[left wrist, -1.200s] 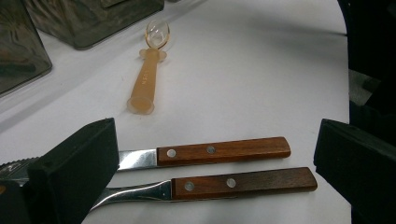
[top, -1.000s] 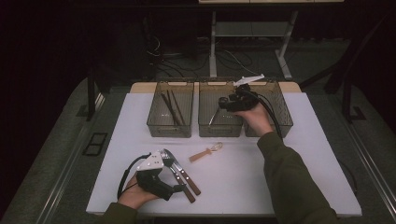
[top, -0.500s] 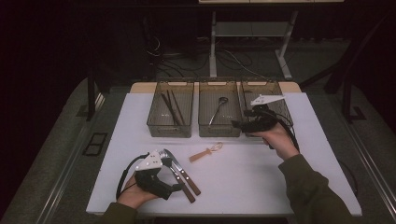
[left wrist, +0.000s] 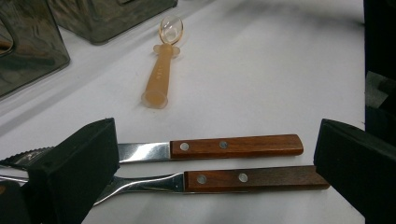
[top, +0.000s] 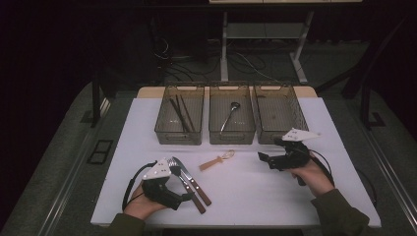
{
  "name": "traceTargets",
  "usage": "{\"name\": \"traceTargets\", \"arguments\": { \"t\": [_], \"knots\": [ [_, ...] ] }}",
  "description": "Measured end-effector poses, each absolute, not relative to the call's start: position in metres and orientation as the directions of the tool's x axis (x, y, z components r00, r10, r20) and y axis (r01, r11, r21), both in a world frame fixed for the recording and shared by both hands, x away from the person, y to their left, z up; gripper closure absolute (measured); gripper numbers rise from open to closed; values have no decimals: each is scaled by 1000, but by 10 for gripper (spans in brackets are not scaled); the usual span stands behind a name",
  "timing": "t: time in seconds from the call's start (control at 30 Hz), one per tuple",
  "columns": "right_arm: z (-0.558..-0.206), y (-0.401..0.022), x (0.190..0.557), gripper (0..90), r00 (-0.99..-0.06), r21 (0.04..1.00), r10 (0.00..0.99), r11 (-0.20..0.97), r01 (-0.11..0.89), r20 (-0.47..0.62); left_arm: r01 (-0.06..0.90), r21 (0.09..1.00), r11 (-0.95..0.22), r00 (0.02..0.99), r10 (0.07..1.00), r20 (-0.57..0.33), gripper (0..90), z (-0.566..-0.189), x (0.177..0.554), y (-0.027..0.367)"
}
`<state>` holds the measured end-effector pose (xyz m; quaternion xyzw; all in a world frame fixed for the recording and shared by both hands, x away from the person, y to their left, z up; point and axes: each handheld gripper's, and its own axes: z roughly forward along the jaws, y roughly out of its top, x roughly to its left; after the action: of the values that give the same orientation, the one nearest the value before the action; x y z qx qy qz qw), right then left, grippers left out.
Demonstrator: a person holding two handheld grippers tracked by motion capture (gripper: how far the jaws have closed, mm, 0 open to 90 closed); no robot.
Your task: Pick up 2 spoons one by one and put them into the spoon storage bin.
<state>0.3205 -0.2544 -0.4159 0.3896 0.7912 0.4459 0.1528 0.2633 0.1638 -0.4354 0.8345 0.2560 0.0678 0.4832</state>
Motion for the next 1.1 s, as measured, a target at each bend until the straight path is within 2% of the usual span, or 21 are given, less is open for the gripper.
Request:
{"name": "traceTargets", "arguments": {
  "t": [0.1, 0.43, 0.53, 0.77, 1.1],
  "knots": [
    [-422, -263, 308, 146, -649, 830, 756, 304, 468, 89, 362, 843, -397, 857, 498, -133, 0, -435, 266, 164],
    [-435, -283, 276, 146, -640, 839, 757, 259, 479, 131, 366, 848, -385, 838, 533, -120, 2, -430, 277, 159],
    [-438, -288, 268, 146, -640, 833, 759, 272, 482, 122, 370, 848, -380, 824, 556, -111, 42, -426, 286, 157],
    [-439, -293, 259, 146, -642, 833, 754, 265, 486, 135, 375, 839, -395, 827, 551, -111, 302, -420, 310, 141],
    [-438, -292, 261, 146, -647, 839, 752, 269, 473, 123, 397, 784, -478, 846, 522, -110, 496, -429, 334, 112]
  ]
}}
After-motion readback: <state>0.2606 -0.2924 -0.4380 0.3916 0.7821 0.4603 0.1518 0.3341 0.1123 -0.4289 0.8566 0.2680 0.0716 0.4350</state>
